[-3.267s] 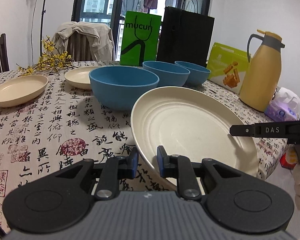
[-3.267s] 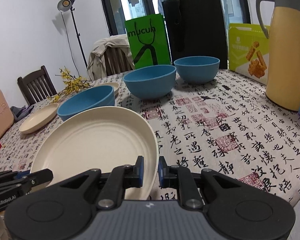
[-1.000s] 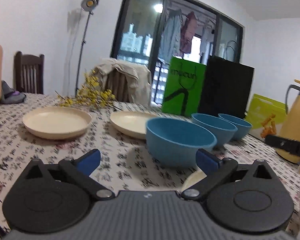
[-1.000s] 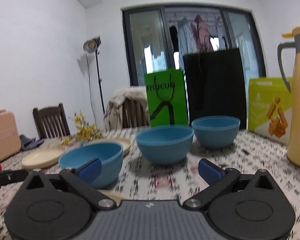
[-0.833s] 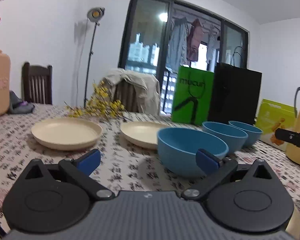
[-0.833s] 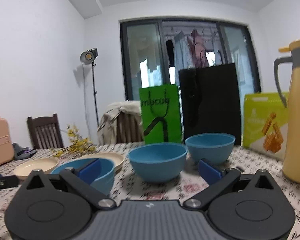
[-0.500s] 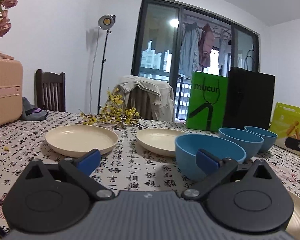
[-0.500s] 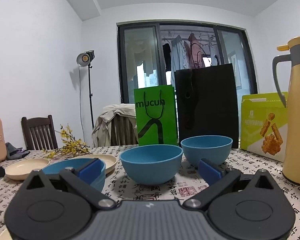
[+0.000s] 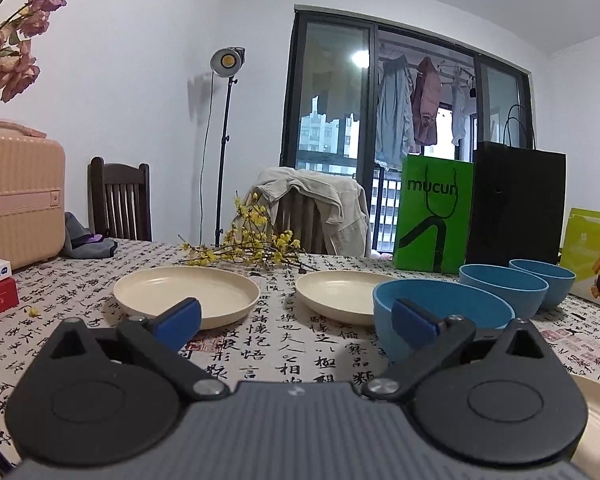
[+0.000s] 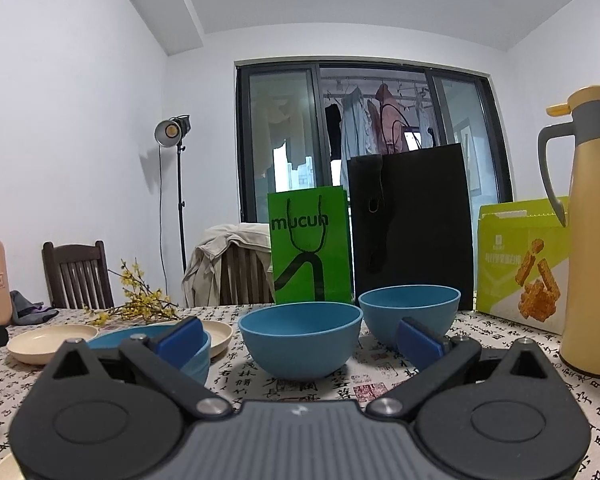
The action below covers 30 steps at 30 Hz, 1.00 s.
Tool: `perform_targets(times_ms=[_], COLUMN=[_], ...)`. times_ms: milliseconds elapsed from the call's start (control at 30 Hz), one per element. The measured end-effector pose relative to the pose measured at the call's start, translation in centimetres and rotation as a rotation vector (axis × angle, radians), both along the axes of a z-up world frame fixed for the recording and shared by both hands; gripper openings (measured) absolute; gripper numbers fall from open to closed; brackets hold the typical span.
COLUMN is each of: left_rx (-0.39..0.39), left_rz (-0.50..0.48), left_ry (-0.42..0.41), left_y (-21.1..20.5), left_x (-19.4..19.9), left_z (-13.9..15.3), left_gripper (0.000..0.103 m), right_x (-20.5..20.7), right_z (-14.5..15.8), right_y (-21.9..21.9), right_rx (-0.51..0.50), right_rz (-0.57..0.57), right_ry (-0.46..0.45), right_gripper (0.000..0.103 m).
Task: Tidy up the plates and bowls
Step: 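Raise both open grippers away from the released plate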
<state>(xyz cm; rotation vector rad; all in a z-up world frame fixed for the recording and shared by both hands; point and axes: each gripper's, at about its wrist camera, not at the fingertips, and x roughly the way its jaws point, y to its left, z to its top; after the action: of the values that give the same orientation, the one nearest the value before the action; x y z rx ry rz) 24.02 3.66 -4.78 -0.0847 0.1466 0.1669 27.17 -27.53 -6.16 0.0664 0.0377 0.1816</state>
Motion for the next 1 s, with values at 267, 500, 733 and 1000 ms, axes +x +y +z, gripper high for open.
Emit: perform_targets(times_ms=[267,500,733,1000], left_rx=[0.013,0.016,0.01,0.007], left_rz=[0.002,0.003,0.007,0.011], left_ry=[-0.031,-0.04,-0.057,-0.063], left_y=[-0.2,-0.3,0.0,-0.1], left_x=[-0.5,-0.5,-0.8,-1.1], left_z=[0.0,0.0,-0.1,0.0], left_gripper=[0.103,0.103,0.103,0.103], right_x=[-0.1,-0.2,-0.1,0.1], right_z=[-0.1,0.0,0.1,0.1], right_y=[-0.1,0.0,0.0,0.3], right_rx=[0.007,0.006,0.002,-0.023], right_rz=[-0.004,0.004,0.01,0.014], right_ry=[-0.003,-0.008,-0.004,0.007], right_gripper=[0.103,0.103,0.103,0.103])
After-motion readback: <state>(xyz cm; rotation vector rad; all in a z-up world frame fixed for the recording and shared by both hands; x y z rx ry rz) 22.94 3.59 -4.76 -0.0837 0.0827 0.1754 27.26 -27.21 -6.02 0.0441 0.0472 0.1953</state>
